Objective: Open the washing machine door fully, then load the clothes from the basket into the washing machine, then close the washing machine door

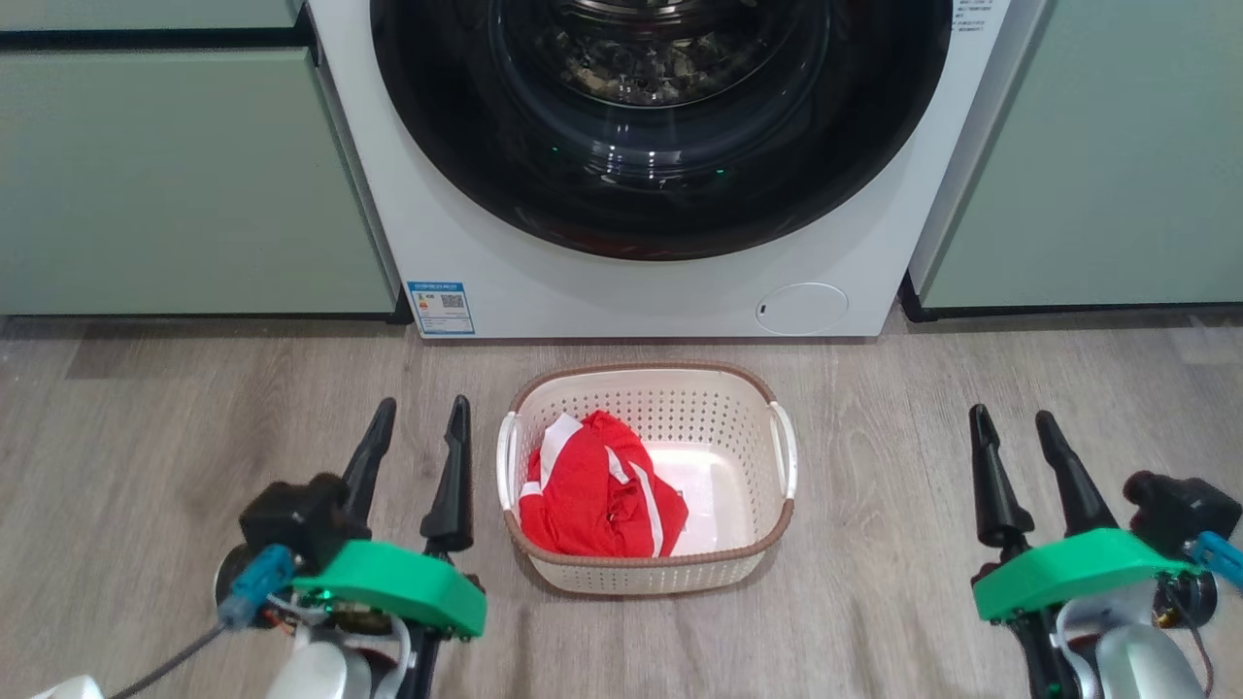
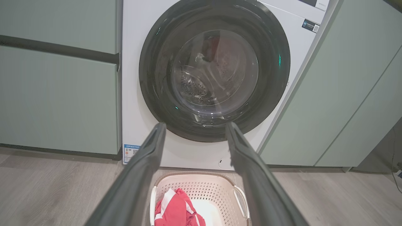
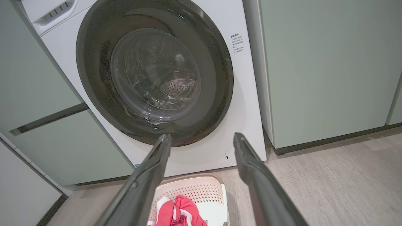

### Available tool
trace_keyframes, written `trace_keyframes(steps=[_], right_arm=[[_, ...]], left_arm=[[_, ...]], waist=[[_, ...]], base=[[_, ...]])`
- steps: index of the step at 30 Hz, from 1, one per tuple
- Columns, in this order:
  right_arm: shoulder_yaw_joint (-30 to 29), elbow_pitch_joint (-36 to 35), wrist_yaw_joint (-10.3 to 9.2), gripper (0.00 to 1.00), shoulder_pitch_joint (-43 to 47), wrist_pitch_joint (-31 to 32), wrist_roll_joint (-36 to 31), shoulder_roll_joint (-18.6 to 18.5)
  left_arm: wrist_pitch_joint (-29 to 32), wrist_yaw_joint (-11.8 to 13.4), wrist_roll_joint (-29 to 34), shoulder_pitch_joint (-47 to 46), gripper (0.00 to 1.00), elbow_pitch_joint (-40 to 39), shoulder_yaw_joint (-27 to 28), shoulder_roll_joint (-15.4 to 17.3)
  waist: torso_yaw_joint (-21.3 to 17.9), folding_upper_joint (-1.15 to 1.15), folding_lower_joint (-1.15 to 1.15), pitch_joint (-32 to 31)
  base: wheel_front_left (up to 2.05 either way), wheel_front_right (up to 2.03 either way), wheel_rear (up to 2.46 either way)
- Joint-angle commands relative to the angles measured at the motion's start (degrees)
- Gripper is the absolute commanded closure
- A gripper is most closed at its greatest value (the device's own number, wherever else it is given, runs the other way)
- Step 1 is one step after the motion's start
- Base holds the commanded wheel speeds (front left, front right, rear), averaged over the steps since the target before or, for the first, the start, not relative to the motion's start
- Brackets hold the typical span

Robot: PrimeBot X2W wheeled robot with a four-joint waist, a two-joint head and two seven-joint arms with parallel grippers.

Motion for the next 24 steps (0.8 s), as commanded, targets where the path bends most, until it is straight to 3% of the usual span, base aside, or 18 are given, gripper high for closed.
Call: trace_keyframes(steps=[1, 12, 24], right_arm=[[1.0, -1.5, 0.00, 0.00, -3.4, -1.0, -1.7, -0.7], [1.4, 2.3, 0.00, 0.00, -4.4, -3.0, -7.8, -0.8], [1.5, 3.5, 0.00, 0.00, -5.5, -5.0, -16.1, -0.9]], left_arm=[[-1.0, 0.2, 1.8, -1.9, 0.00, -1.6, 0.9, 0.5], [-3.0, -1.2, 6.8, -1.0, 0.00, 3.5, 1.0, 0.1], [-5.0, 0.6, 13.6, -1.4, 0.00, 3.0, 0.1, 0.1]], waist=[[0.0, 0.00, 0.00, -0.1], [-0.3, 0.00, 0.00, -0.6], [-0.4, 0.00, 0.00, -0.8]], base=[[0.00, 0.00, 0.00], [0.00, 0.00, 0.00], [0.00, 0.00, 0.00]])
